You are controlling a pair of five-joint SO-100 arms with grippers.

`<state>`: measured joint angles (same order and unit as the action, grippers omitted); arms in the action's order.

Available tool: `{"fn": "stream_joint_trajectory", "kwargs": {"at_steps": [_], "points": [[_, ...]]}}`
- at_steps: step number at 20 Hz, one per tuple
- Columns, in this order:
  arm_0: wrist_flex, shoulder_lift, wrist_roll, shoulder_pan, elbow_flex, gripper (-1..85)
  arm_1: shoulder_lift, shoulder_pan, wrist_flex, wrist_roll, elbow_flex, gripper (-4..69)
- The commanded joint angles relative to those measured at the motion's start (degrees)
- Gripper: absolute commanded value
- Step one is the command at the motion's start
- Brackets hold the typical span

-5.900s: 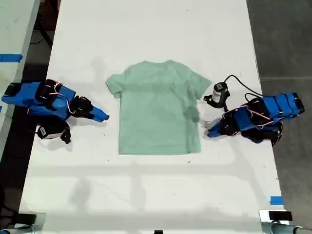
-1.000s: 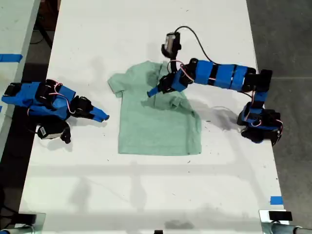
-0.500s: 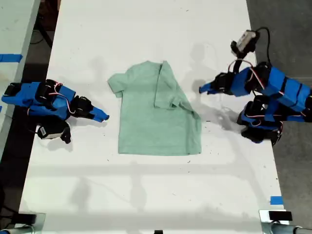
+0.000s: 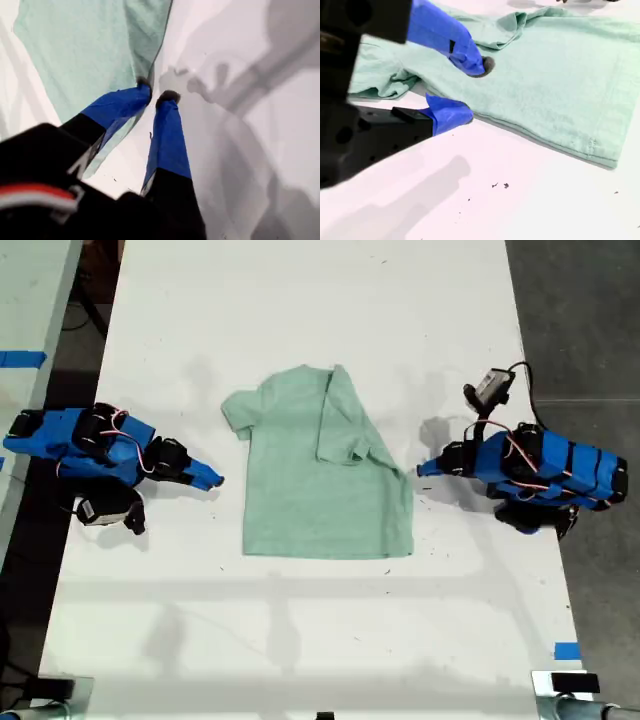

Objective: Fold t shirt

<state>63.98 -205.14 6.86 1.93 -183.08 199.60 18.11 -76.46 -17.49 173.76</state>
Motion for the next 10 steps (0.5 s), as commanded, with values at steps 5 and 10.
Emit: {"fn": "stream_joint_trajectory", "kwargs": {"at_steps": [5,10], "points": [[-0.88,-0.35,-0.26,-0.44,-0.44,11.9,0.79,-0.79,1.05,-0.70,4.66,1.8],[-0.88,-0.35,-0.26,-0.44,-0.44,11.9,0.79,-0.79,1.05,-0.88,4.66,1.8]]}}
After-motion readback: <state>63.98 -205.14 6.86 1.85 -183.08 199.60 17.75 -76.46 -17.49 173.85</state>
